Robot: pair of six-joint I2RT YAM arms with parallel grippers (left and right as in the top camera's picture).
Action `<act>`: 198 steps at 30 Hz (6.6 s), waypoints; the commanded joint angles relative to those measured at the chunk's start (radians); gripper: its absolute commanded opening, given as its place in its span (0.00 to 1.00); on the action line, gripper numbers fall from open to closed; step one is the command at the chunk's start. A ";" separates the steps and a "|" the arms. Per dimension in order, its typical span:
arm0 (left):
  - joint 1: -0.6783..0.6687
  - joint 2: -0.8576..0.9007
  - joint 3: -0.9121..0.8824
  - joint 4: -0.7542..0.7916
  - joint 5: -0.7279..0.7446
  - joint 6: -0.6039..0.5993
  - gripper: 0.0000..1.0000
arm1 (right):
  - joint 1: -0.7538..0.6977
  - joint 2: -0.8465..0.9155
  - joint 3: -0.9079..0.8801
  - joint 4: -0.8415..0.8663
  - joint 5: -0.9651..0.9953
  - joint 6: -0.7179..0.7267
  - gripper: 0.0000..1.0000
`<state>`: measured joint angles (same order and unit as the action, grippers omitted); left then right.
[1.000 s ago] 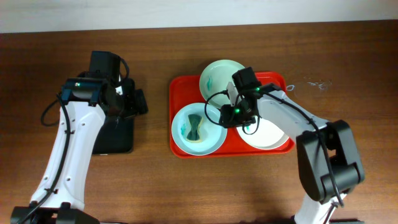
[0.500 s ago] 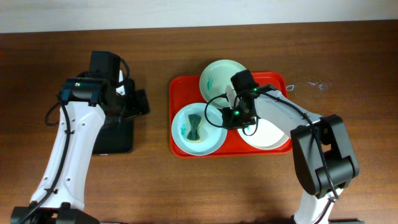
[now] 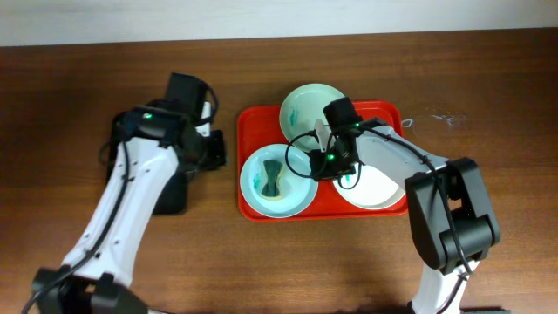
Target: Clean dirty plates on tray and stack at the side
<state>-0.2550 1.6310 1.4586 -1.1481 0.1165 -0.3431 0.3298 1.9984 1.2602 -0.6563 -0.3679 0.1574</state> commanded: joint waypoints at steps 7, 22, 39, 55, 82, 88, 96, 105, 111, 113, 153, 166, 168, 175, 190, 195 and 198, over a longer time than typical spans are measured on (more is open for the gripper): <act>-0.104 0.262 -0.020 0.134 0.238 0.069 0.48 | 0.003 0.050 -0.016 -0.008 0.020 -0.003 0.06; -0.142 0.427 -0.020 0.254 0.264 0.135 0.38 | 0.003 0.050 -0.016 -0.001 0.020 -0.003 0.06; -0.175 0.432 -0.084 0.332 0.248 0.120 0.03 | 0.003 0.050 -0.016 0.002 0.020 -0.003 0.06; -0.172 0.431 0.015 0.167 -0.472 -0.013 0.00 | 0.003 0.050 -0.016 -0.001 0.021 -0.003 0.05; -0.207 0.431 -0.027 0.212 -0.349 -0.035 0.00 | 0.004 0.050 -0.016 -0.001 0.021 -0.003 0.04; -0.207 0.407 0.050 0.112 -0.492 -0.085 0.00 | 0.004 0.036 0.006 -0.014 0.021 -0.004 0.04; -0.187 0.288 0.157 0.066 -0.425 -0.090 0.00 | 0.007 -0.020 0.169 -0.168 0.071 -0.013 0.04; 0.054 0.143 0.161 -0.024 -0.217 -0.090 0.00 | 0.119 -0.036 0.508 -0.484 0.417 -0.029 0.04; 0.212 0.143 0.160 -0.092 -0.217 -0.089 0.00 | 0.325 -0.036 0.733 -0.687 0.962 0.019 0.04; 0.250 0.143 0.159 -0.092 -0.217 -0.090 0.00 | 0.401 -0.036 0.770 -0.731 1.130 0.018 0.04; 0.303 0.143 0.159 -0.100 -0.196 -0.090 0.00 | -0.564 0.017 0.565 -0.553 0.000 -0.153 0.04; 0.301 0.143 0.159 -0.085 -0.187 -0.090 0.00 | -0.914 0.019 0.147 0.010 0.066 -0.046 0.04; 0.302 0.143 0.159 -0.084 -0.187 -0.090 0.00 | -0.931 0.019 0.121 0.058 0.066 -0.036 0.04; 0.301 0.143 0.159 -0.082 -0.187 -0.090 0.00 | -0.926 0.018 0.118 0.120 0.051 0.016 0.40; 0.299 0.143 0.159 -0.080 -0.187 -0.090 0.00 | -0.655 -0.047 0.393 -0.092 -0.121 -0.169 0.73; 0.299 0.143 0.159 -0.081 -0.187 -0.090 0.00 | -0.401 -0.009 0.365 -0.064 0.071 -0.258 0.73; 0.299 0.143 0.159 -0.080 -0.187 -0.090 0.00 | -0.278 0.047 0.366 -0.028 0.173 -0.257 0.69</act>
<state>0.0463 1.7802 1.6119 -1.2304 -0.0776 -0.4206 -0.0288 1.9831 1.6356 -0.7101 -0.3412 -0.0666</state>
